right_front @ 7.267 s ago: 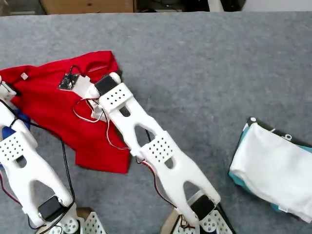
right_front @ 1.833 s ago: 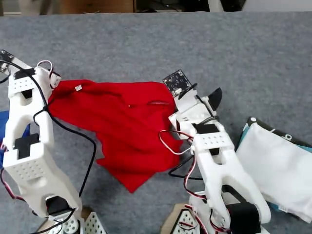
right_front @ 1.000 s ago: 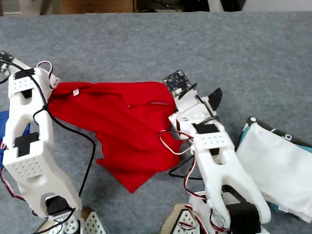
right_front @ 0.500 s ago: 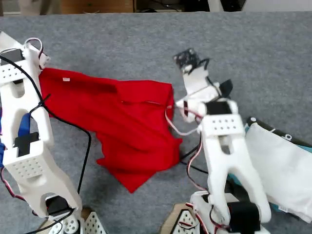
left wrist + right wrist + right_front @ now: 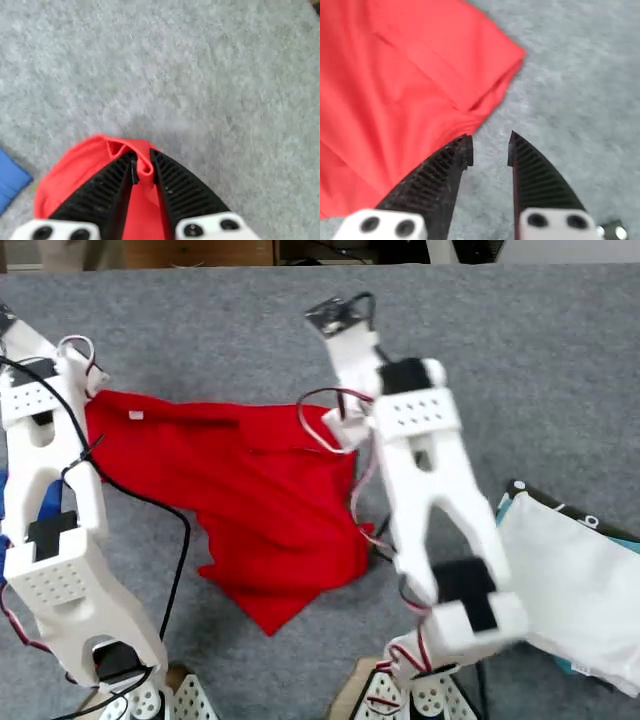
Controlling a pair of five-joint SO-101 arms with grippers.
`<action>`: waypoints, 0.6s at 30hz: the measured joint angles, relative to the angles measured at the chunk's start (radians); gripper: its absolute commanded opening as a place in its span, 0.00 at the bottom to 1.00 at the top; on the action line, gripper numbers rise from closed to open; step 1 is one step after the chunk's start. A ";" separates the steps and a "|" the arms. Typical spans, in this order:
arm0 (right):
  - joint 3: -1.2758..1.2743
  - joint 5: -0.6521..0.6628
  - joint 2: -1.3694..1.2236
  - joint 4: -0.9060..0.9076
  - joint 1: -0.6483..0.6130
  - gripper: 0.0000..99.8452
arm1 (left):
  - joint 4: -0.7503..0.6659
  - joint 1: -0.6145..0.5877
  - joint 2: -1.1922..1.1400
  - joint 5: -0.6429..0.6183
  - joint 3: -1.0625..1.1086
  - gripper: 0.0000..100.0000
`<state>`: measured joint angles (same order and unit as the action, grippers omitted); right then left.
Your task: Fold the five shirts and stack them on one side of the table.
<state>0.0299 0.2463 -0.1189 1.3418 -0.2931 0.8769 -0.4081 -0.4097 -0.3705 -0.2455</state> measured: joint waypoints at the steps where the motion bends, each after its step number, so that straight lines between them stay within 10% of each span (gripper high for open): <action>1: 0.031 0.000 -0.048 0.008 -0.014 0.12 | -0.014 -0.009 0.000 0.000 0.005 0.02; 18: 0.617 0.000 -0.690 0.163 -0.095 0.12 | -0.031 -0.018 -0.009 0.000 0.012 0.02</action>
<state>0.6467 0.2463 -0.8094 1.5044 -0.3882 0.8462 -0.4266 -0.4189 -0.3705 -0.2332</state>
